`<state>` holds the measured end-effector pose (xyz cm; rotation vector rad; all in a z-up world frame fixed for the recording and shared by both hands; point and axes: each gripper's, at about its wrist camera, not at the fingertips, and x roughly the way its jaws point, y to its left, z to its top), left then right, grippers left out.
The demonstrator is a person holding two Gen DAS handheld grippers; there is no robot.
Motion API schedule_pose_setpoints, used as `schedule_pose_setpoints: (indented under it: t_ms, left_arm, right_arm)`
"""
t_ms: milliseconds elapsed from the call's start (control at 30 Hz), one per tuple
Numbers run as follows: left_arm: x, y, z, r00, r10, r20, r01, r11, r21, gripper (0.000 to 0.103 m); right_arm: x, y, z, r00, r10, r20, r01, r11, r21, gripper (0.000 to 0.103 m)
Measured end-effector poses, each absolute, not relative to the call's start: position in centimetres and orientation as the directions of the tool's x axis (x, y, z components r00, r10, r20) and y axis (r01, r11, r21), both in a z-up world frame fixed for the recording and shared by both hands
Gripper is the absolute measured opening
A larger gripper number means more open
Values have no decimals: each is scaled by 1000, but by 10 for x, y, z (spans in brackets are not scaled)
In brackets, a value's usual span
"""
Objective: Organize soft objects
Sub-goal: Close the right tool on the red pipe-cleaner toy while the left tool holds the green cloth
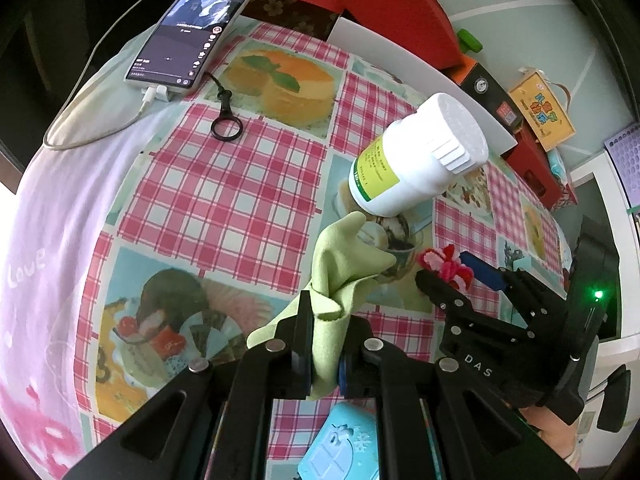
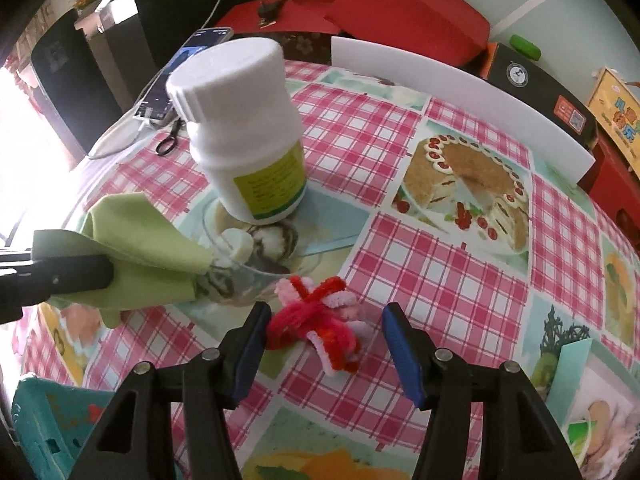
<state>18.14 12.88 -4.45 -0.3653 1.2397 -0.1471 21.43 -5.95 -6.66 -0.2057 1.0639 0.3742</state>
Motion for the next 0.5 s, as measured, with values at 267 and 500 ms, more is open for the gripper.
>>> schedule_pose_setpoints:
  t_ms: [267, 500]
  left_arm:
    - [181, 129, -45, 322, -308, -895, -98, 930, -355, 9]
    - [178, 132, -44, 339, -308, -889, -120, 923, -365, 9]
  right_arm:
    - [217, -58, -68, 438, 198, -877, -397, 918, 8, 60]
    - [211, -63, -64, 439, 210, -874, -388, 921, 26, 46]
